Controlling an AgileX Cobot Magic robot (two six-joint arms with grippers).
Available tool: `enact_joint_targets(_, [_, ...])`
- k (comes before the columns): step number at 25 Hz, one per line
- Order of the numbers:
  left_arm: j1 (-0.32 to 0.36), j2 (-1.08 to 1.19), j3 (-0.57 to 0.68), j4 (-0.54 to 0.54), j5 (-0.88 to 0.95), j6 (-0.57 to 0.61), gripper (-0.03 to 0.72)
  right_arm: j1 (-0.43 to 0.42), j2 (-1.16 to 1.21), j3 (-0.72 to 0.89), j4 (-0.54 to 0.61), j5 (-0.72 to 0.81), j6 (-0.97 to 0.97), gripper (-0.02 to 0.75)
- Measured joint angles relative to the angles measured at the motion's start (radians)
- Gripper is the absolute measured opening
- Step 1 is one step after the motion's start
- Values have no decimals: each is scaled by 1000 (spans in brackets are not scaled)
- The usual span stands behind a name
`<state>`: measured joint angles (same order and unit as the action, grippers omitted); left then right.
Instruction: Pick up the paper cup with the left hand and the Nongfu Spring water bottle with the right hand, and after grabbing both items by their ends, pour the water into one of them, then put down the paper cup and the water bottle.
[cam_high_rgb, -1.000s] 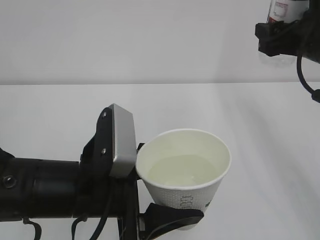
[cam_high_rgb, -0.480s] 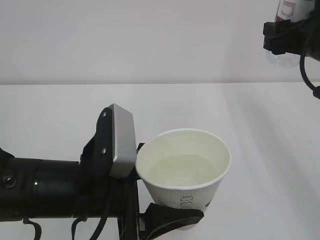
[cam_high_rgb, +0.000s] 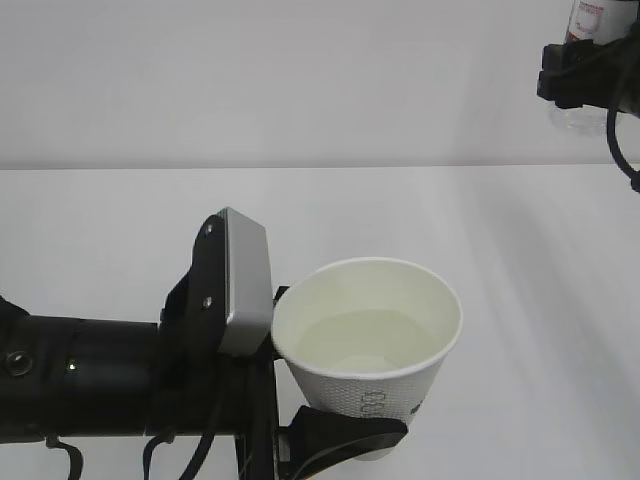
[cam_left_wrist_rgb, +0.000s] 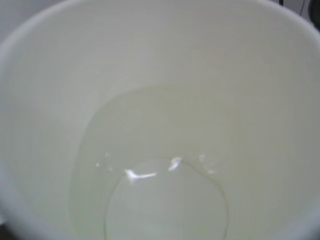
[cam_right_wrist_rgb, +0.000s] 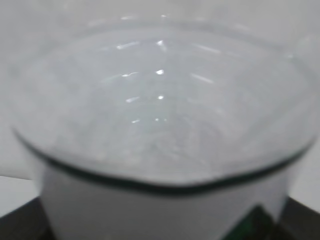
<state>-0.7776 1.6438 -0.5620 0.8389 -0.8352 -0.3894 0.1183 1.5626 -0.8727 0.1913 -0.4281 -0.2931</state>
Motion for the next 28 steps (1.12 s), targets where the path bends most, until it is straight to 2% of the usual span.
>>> enact_joint_targets(13, [0, 0, 0, 0, 0, 0, 510, 0, 0, 0, 6, 0, -11, 524])
enact_joint_targets(21, [0, 0, 0, 0, 0, 0, 510, 0, 0, 0, -141, -6, 116, 524])
enact_joint_targets(28, [0, 0, 0, 0, 0, 0, 510, 0, 2, 0, -155, -6, 142, 524])
